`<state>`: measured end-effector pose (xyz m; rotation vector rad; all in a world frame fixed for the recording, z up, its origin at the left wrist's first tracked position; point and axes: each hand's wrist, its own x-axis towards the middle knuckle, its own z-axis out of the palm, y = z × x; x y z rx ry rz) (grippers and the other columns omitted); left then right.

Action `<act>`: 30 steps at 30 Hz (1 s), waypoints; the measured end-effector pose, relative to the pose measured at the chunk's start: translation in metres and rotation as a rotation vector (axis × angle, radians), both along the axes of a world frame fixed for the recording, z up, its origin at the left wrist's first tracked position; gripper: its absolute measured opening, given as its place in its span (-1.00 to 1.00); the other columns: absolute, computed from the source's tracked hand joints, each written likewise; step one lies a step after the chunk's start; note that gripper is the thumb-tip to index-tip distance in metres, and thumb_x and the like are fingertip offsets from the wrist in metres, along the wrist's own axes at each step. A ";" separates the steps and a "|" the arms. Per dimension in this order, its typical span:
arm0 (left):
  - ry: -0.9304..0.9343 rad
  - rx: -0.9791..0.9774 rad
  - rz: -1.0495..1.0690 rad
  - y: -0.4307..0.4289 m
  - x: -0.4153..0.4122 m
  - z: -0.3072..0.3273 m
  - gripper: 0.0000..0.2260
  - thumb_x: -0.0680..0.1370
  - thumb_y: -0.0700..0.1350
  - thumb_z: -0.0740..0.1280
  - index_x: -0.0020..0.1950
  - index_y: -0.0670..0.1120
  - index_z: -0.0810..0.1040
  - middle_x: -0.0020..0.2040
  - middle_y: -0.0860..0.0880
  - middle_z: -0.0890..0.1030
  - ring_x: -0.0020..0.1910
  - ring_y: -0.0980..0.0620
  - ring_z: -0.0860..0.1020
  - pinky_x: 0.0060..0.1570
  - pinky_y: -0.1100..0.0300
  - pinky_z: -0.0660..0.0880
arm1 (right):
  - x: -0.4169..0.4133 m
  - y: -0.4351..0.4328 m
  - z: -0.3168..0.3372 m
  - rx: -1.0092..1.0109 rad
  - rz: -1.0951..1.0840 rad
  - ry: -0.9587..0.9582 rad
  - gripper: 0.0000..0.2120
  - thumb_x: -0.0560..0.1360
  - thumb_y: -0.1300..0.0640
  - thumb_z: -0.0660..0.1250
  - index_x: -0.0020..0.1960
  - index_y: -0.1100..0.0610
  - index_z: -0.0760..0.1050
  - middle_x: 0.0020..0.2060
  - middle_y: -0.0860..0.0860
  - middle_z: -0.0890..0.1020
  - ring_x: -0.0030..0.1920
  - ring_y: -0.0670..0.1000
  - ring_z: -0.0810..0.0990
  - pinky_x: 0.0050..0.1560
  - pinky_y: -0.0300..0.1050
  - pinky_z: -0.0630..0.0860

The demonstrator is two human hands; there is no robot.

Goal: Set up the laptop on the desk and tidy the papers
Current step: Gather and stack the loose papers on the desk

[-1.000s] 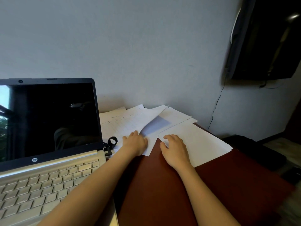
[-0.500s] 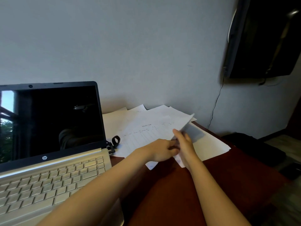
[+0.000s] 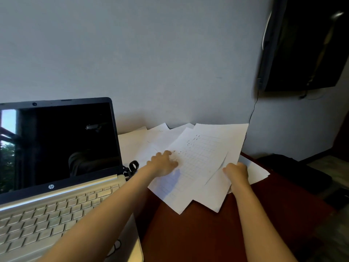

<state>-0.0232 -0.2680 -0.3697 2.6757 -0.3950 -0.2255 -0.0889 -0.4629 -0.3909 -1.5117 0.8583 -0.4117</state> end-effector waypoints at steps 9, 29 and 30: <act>0.001 -0.440 0.245 0.019 0.020 -0.007 -0.55 0.60 -0.01 0.21 0.44 -0.15 0.27 0.35 -0.15 0.43 0.27 -0.14 0.44 0.21 0.12 0.35 | 0.001 -0.008 0.011 0.241 -0.007 -0.088 -0.70 0.56 0.37 0.11 0.26 0.35 0.42 -0.26 0.12 0.44 -0.21 0.12 0.42 -0.20 -0.09 0.40; 0.422 -0.625 0.169 0.010 0.017 -0.003 -0.37 0.37 -0.13 0.53 0.37 -0.17 0.36 0.25 -0.16 0.52 0.11 -0.14 0.56 0.14 0.04 0.50 | -0.012 -0.001 0.011 -0.034 0.314 -0.011 -0.78 0.59 0.25 0.14 -0.19 0.29 0.45 -0.30 0.09 0.52 -0.31 0.02 0.45 -0.40 -0.23 0.38; 0.419 -0.623 0.159 0.009 0.016 -0.004 -0.29 0.34 -0.13 0.54 0.41 -0.20 0.33 0.26 -0.17 0.51 0.13 -0.16 0.55 0.18 0.01 0.48 | -0.012 0.001 0.012 -0.055 0.299 -0.023 -0.73 0.59 0.22 0.14 -0.27 0.24 0.42 -0.32 0.08 0.50 -0.31 0.02 0.44 -0.40 -0.25 0.39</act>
